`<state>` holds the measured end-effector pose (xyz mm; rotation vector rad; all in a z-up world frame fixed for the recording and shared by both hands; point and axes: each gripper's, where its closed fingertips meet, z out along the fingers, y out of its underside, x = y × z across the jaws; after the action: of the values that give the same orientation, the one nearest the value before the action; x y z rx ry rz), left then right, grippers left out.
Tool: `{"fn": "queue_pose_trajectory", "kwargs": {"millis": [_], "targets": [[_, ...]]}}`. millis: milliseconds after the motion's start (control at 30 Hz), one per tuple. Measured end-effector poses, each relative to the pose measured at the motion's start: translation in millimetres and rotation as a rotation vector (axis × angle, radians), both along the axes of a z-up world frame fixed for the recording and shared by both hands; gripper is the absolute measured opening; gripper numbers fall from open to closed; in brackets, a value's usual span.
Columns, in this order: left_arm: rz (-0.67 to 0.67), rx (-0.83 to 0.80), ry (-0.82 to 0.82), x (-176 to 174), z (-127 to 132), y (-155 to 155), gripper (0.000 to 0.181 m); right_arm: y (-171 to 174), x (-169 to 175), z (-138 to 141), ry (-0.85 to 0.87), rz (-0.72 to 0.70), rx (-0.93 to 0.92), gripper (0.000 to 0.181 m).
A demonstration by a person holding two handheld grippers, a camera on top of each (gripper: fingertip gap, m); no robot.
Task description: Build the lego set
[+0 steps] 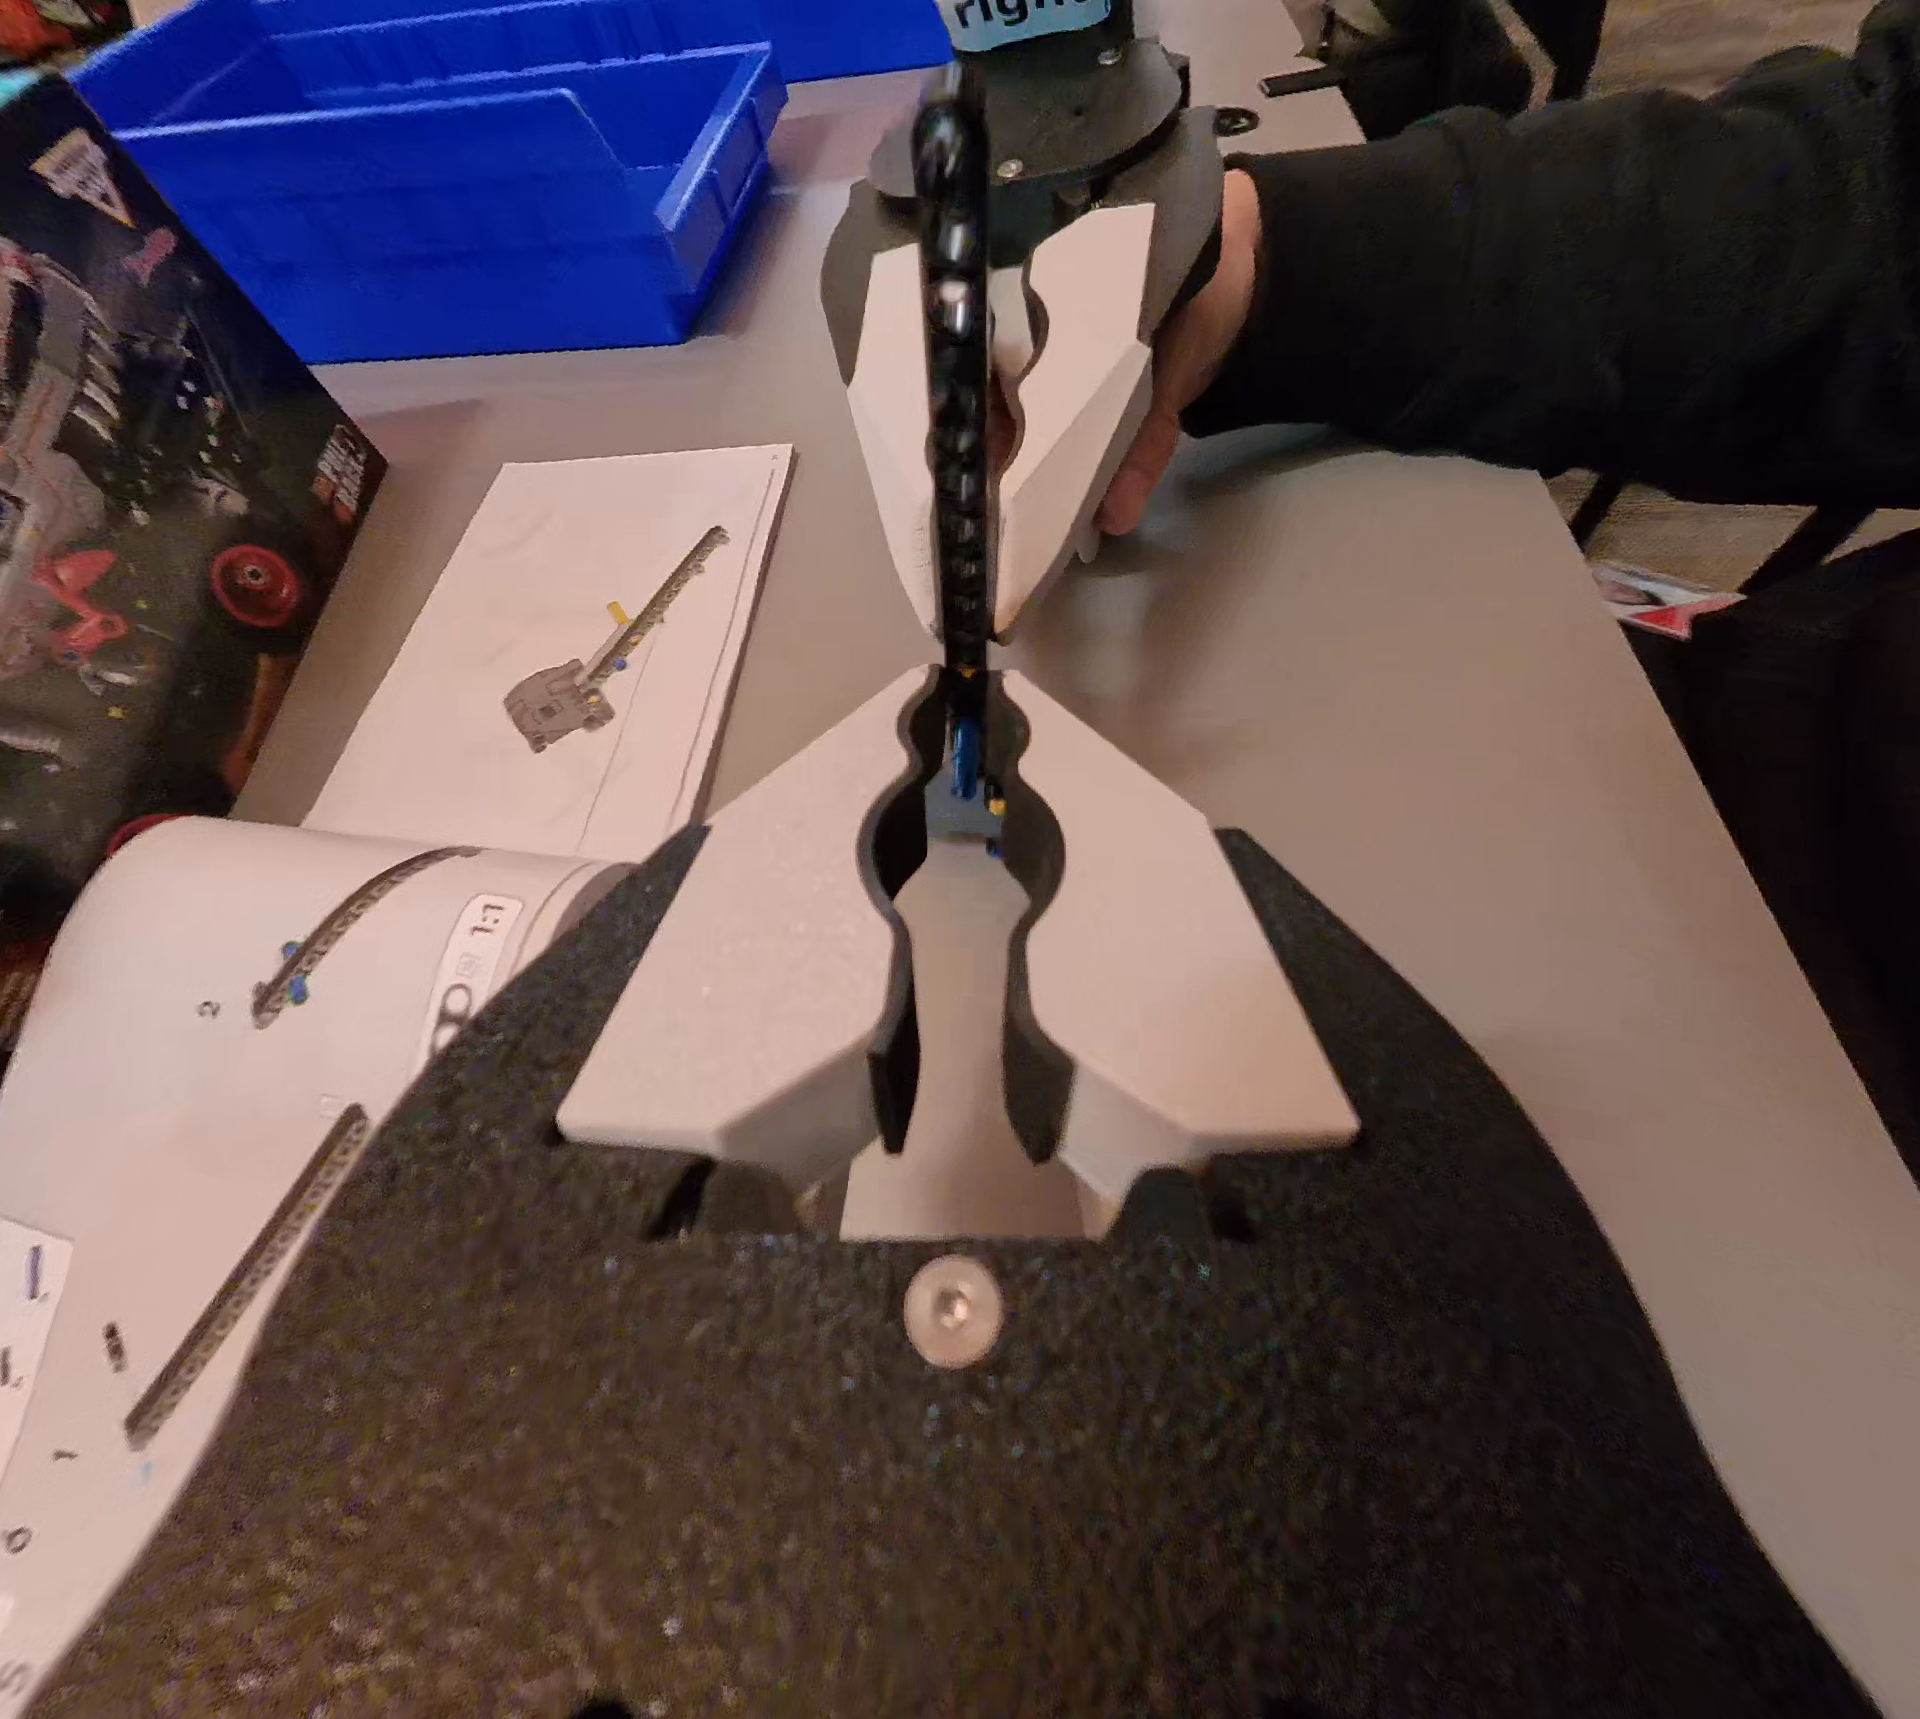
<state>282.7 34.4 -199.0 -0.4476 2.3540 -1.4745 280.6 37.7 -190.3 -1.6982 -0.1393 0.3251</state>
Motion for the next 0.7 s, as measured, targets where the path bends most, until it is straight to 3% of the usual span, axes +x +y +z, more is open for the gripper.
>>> {"fn": "queue_pose_trajectory", "kwargs": {"millis": [233, 433, 700], "targets": [[-0.003, 0.074, -0.014, 2, -18, -3, 0.005, 5, -2, -10, -0.065, -0.011, -0.06, 0.006], [-0.008, -0.105, 0.005, 6, -5, -3, 0.007, 4, 2, -4, -0.034, -0.026, -0.019, 0.005], [-0.015, -0.201, 0.031, 8, -2, -2, 0.006, 2, 8, 1, -0.009, -0.048, 0.006, 0.006]]}}
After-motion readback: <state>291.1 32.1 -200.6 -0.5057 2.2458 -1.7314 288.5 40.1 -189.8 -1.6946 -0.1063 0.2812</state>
